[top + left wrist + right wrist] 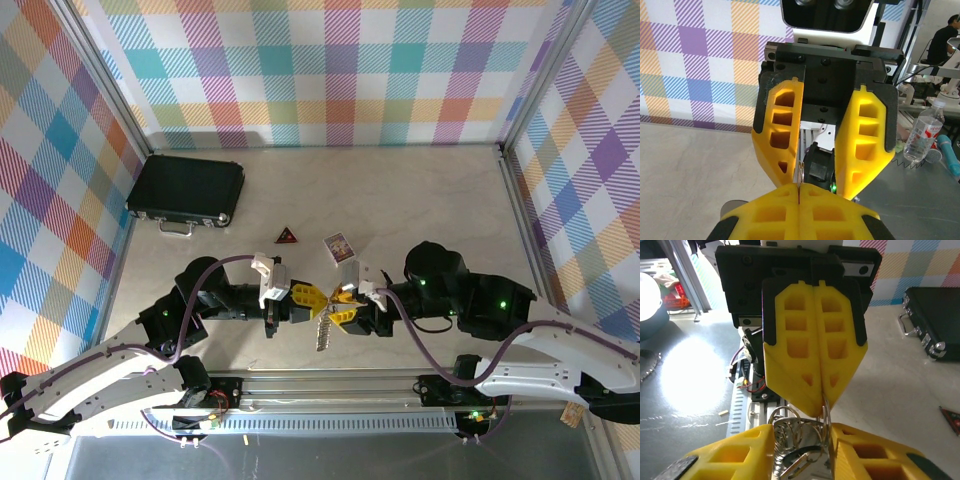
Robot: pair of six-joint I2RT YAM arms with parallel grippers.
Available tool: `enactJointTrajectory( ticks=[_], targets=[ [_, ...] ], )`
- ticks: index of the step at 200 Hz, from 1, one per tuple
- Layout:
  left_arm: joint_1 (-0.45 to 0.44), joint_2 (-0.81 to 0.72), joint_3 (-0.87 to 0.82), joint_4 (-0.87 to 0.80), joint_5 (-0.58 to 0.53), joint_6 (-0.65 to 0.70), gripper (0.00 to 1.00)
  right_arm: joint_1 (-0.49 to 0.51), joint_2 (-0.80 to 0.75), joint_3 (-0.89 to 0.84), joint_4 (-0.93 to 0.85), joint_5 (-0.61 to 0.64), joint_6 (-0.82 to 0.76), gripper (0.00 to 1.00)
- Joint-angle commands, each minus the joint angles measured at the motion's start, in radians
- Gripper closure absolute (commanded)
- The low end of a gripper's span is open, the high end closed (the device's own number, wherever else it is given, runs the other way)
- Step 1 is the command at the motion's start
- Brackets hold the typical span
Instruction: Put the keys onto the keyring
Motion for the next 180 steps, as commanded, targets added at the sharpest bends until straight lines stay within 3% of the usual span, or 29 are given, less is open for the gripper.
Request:
enactJointTrajectory(
  ticks=[1,27,82,180],
  targets=[
    [-0.007,-0.014,0.042,0.021,-0.001,0.019,1.00,0.005,-0.024,-0.019,0.044,0.010,0.022,0.61],
    [-0.007,-0.022,0.040,0.023,0.002,0.021,1.00,0.005,-0.045,-0.027,0.063,0.042,0.039,0.61],
    [-0.007,-0.036,0.029,0.027,0.004,0.013,1.00,0.005,-0.078,-0.036,0.115,0.036,0.055,0.49],
    [-0.007,-0.047,0.021,0.033,0.018,0.003,1.00,0.005,-0.018,-0.037,0.135,0.043,0.087,0.73]
  ],
)
